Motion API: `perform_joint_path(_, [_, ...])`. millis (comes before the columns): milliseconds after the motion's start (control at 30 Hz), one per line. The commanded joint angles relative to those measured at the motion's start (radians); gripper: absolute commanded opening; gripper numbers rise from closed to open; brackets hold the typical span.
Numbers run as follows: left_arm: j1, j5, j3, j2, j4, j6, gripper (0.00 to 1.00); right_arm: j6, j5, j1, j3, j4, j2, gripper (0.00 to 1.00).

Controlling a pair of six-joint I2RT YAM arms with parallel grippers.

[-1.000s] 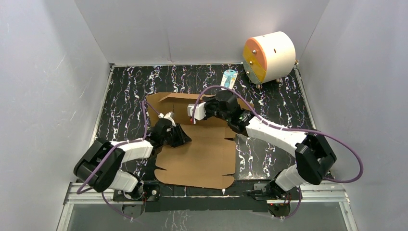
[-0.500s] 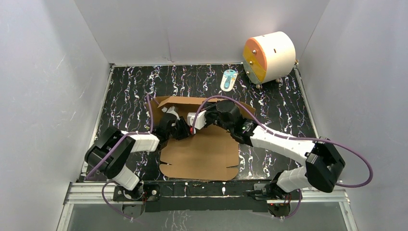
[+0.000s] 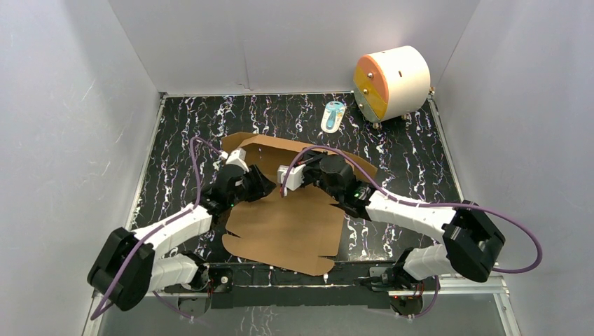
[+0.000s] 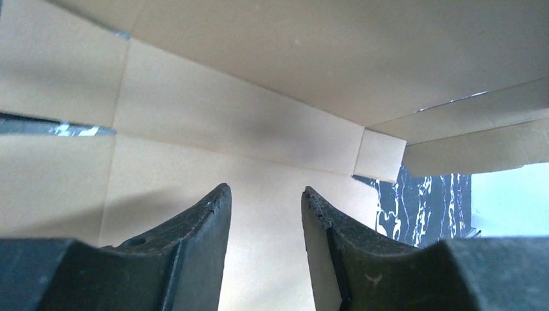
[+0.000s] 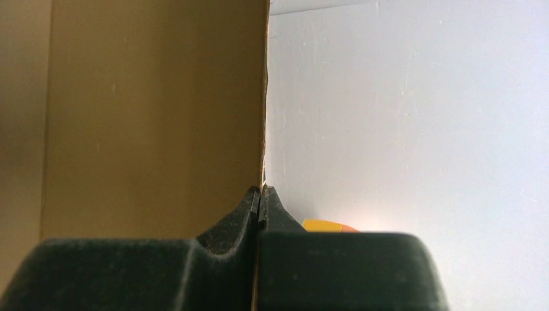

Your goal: Fold the paper box

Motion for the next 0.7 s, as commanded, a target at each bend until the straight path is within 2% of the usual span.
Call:
perform_joint_path(0, [-0.003, -0.025, -0.051, -0.071, -0.15, -0.021, 0.43, -0.007, 0.042, 0.003, -0.017, 0.129, 0.006, 0.0])
perform_joint_path(100, [-0.003, -0.021, -0.101, -0.088, -0.178, -0.066, 0.43, -0.007, 0.035, 0.003, -0.021, 0.14, -0.002, 0.0])
perform_joint_path(300, [-0.003, -0.044, -0.2, -0.106, -0.114, -0.122, 0.42, -0.012, 0.028, 0.003, -0.024, 0.147, -0.009, 0.0])
perform_joint_path(667, [-0.003, -0.048, -0.184, 0.074, 0.091, -0.13, 0.4, -0.022, 0.005, -0.006, -0.032, 0.224, 0.014, 0.0])
